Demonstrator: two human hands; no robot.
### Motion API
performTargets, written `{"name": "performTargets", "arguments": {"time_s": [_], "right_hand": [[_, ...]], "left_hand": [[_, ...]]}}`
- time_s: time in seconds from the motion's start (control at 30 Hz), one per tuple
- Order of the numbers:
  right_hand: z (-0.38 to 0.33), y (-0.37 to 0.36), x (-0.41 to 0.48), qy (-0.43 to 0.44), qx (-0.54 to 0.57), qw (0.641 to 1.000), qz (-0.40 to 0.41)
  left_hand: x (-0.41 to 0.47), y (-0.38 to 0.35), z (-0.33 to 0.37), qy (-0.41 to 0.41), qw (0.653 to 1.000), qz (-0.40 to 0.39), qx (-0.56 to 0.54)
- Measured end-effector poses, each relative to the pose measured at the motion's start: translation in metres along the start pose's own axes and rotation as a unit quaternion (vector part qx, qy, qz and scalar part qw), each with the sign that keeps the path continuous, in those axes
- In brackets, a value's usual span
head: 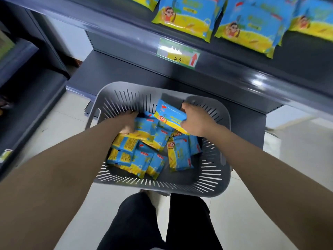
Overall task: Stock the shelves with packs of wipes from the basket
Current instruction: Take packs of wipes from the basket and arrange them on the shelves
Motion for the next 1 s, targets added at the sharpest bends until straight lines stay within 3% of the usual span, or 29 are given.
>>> {"name": "performTargets", "arguments": {"time_s": [0.1,0.23,0.4,0.6,1.0], "right_hand": [[-0.005,0.01,-0.008,0.011,0.001,1.0,0.013],[-0.013,0.034,-0.023,0.012,0.007,0.999,0.033],[-0.024,0.07,-0.046,0.012,0.009,0.999,0.047],[-0.017,0.14,-0.089,0.027,-0.015,0.994,0.104],[0.117,0.306,-0.197,-0.062,0.01,0.95,0.307]], "left_hand": [[-0.006,-0.008,0.002,0.019,0.999,-0.012,0.044],[-0.03,0.009,0.019,0.002,0.999,0.031,0.042],[-0.083,0.054,0.055,-0.061,0.997,0.011,0.034],[-0.159,0.121,0.111,-0.124,0.989,0.055,0.052],[-0.27,0.255,0.305,-0.33,0.92,0.211,0.025]]}}
Point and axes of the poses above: each hand's wrist, its own x-axis towards the middle knuckle, its own y-axis out of the back of the hand, z = x × y, the point moved 10 cm from there along x, towards the middle knuckle, and after that the axes turned 13 degrees about -z, right-handed, at the moved point
